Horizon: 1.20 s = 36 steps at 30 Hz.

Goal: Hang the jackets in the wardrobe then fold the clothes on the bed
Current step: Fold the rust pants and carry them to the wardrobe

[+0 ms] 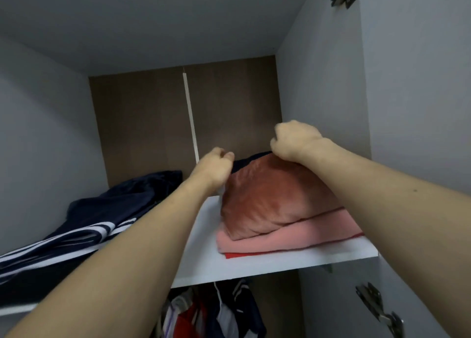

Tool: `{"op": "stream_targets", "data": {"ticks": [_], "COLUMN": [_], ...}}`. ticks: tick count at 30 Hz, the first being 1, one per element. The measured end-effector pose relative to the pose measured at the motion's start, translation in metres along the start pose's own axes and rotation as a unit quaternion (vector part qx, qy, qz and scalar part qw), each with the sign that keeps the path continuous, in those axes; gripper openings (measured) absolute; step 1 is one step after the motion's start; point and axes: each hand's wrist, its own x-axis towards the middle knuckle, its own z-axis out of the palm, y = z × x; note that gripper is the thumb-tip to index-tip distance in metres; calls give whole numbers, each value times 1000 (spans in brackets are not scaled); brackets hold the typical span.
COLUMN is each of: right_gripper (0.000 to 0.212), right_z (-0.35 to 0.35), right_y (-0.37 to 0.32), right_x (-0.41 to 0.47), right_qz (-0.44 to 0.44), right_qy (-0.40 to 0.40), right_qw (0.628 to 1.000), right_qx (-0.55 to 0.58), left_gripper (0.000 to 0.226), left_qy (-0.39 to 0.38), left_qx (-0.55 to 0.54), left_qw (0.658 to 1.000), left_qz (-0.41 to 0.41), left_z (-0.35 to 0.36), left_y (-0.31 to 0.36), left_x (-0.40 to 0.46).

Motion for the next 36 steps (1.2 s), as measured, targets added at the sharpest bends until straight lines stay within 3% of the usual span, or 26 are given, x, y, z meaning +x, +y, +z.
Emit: {"op": "stream_targets", "data": {"ticks": [4, 11, 20, 27, 31, 36], "right_gripper": [39, 48, 49, 49, 46, 54], "right_z": [-22, -48, -125, -186, -215, -238], "right_y": [-34, -133, -297, -396, -442, -484], "right_x": [-9, -37, -111, -180, -213, -235], "right_qz": [-37, -139, -320, -414, -449, -534], "right_qy": [0, 49, 134, 214, 279, 318], "right_qw": [997, 971, 871, 790, 749, 711], "right_qx": [65, 187, 347, 398, 401, 329], "left_gripper": [52, 56, 44, 44, 39, 51], "left_qy": [67, 135, 177, 254, 308, 324], "left_qx": [112, 204, 303, 431, 434, 264], "left_qw": [991, 969, 932, 861, 842, 893], "left_qz": [20, -10, -90, -86, -87, -169], "left_z": [-58, -165, -305, -377, -402, -421], "left_y": [-13, -37, -49, -45, -56, -72], "left_x": [-37, -115, -261, -380, -431, -462]}}
